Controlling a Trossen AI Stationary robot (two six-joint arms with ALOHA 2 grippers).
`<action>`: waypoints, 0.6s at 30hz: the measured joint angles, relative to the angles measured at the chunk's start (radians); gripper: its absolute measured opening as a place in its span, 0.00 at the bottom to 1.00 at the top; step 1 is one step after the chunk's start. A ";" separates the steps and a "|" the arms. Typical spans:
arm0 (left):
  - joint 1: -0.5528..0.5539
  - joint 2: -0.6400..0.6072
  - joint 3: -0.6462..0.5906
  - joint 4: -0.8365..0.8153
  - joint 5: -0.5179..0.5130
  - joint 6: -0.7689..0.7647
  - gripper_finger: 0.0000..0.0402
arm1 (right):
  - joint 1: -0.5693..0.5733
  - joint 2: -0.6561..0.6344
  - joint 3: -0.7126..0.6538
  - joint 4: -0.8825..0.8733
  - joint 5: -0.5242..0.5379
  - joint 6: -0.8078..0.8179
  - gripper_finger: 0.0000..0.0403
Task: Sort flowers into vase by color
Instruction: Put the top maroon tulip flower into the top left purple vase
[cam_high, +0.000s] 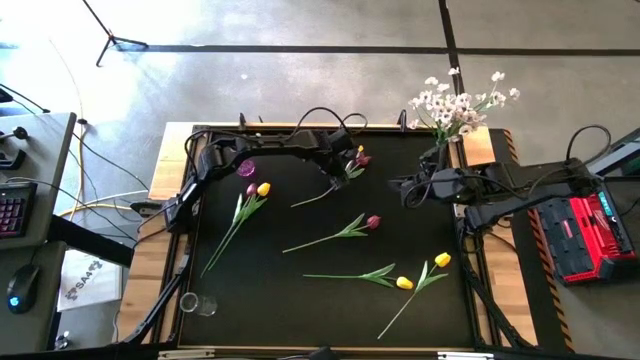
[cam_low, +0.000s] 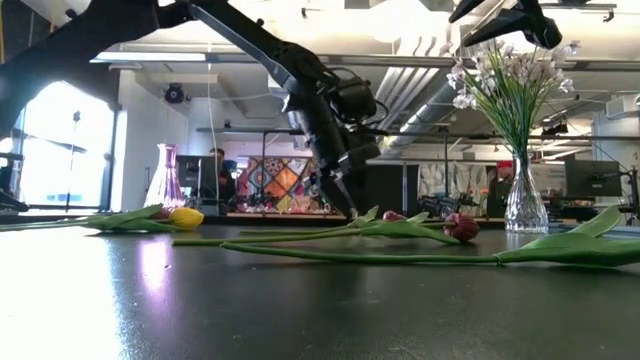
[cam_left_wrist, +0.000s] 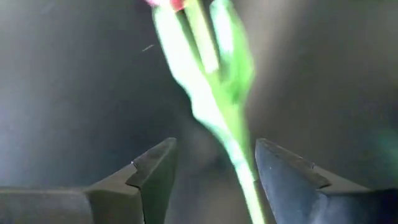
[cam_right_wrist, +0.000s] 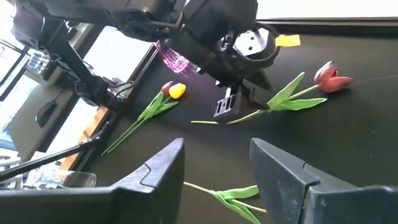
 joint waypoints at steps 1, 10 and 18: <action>-0.004 0.000 0.000 -0.017 -0.029 -0.006 0.50 | 0.000 0.000 0.000 0.000 0.006 0.006 0.43; -0.071 0.025 0.000 -0.071 -0.121 -0.036 0.45 | 0.000 0.000 0.001 0.000 0.032 0.011 0.43; -0.110 0.034 0.000 -0.070 -0.152 -0.113 0.45 | 0.000 0.000 0.001 -0.002 0.013 0.015 0.43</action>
